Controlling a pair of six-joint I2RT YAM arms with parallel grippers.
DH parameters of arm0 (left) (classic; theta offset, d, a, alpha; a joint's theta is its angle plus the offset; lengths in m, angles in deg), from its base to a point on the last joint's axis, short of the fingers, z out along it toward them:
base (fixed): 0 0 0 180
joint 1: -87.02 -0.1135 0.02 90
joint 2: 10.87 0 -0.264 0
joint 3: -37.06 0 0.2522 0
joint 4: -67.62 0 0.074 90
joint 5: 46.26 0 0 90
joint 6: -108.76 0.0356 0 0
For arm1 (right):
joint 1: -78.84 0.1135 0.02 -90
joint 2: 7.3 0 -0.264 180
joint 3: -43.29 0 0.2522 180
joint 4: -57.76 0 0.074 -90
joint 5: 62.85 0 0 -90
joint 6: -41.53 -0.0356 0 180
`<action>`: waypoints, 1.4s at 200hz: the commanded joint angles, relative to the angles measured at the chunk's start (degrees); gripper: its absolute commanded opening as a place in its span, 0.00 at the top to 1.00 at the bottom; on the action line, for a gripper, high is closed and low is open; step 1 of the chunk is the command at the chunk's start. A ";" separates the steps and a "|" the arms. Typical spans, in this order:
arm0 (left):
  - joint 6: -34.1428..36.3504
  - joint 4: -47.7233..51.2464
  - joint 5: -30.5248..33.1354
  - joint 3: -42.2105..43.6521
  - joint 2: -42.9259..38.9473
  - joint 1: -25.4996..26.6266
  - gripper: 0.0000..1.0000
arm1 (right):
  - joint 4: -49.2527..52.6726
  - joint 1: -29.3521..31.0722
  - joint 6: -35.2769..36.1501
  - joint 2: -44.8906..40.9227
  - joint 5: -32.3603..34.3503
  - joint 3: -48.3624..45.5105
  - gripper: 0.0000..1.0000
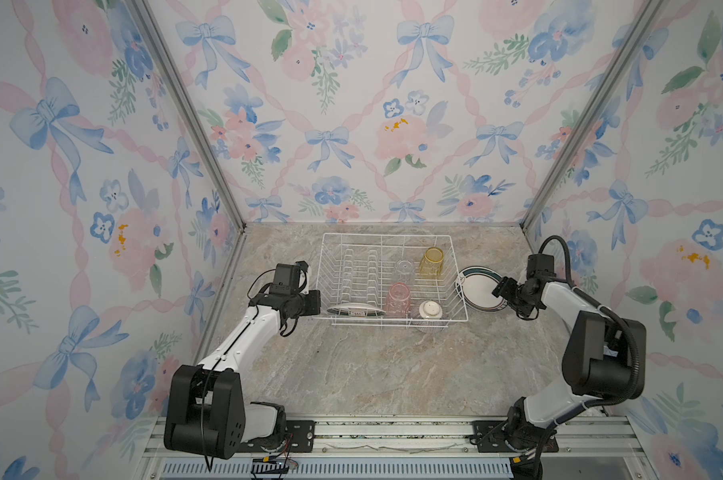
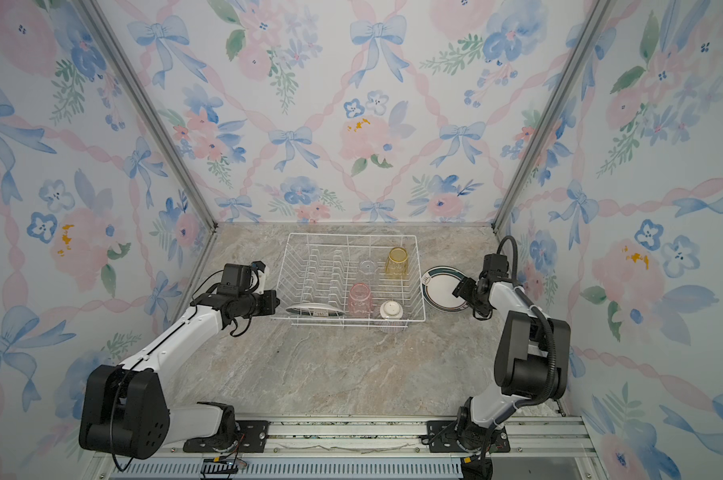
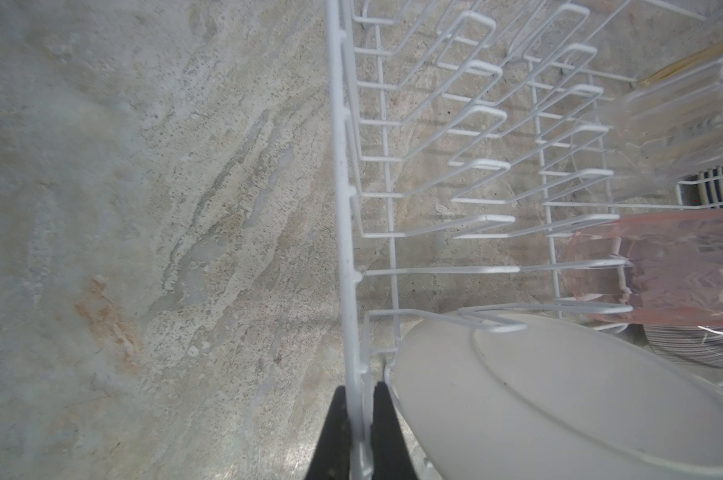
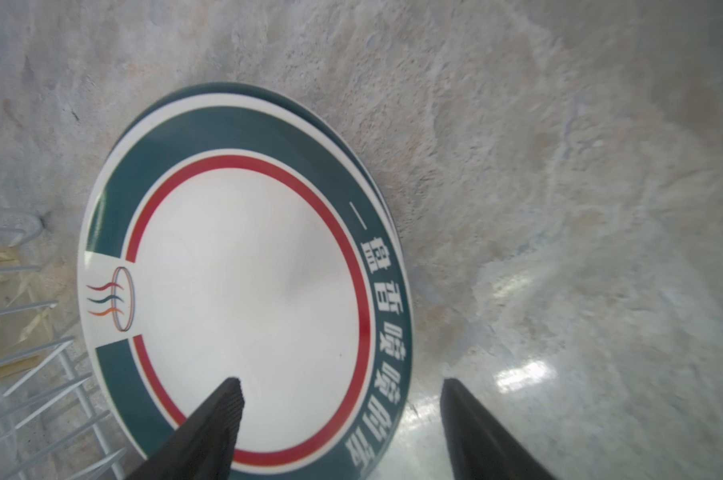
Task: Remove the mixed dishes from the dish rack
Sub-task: 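Swing the right gripper across the rack to the green-rimmed plate near the left gripper, then lower the right gripper onto the plate's rim and close it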
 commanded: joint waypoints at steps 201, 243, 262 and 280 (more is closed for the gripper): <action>-0.19 0.04 -3.11 -0.53 -3.58 3.32 0.93 | 12.20 73.03 54.87 3.04 16.75 28.72 0.37; -0.03 0.02 -2.73 0.07 -4.44 3.24 0.92 | 13.23 73.93 56.89 8.93 20.57 31.28 0.36; 0.06 0.04 -2.79 0.35 -3.83 3.11 0.92 | 12.04 73.87 57.49 9.98 22.00 30.80 0.36; 0.14 0.04 -2.88 0.35 -3.38 3.13 0.92 | 11.84 73.85 58.06 11.38 22.25 31.12 0.36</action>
